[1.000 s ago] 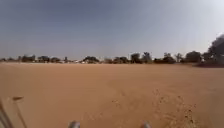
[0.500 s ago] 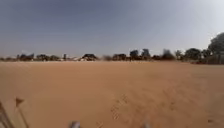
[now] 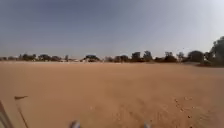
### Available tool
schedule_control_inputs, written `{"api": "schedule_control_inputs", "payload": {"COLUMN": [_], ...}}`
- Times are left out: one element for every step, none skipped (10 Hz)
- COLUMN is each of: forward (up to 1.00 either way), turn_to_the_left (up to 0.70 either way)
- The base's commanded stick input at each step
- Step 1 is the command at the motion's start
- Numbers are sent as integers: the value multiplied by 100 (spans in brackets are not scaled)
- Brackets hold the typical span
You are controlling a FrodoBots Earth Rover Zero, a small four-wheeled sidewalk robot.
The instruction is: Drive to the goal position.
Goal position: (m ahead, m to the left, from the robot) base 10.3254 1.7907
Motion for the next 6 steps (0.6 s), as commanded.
{"api": "schedule_control_inputs", "payload": {"forward": [70, 70, 70, 70, 70, 70], "turn_to_the_left": [0, 0, 0, 0, 0, 0]}}
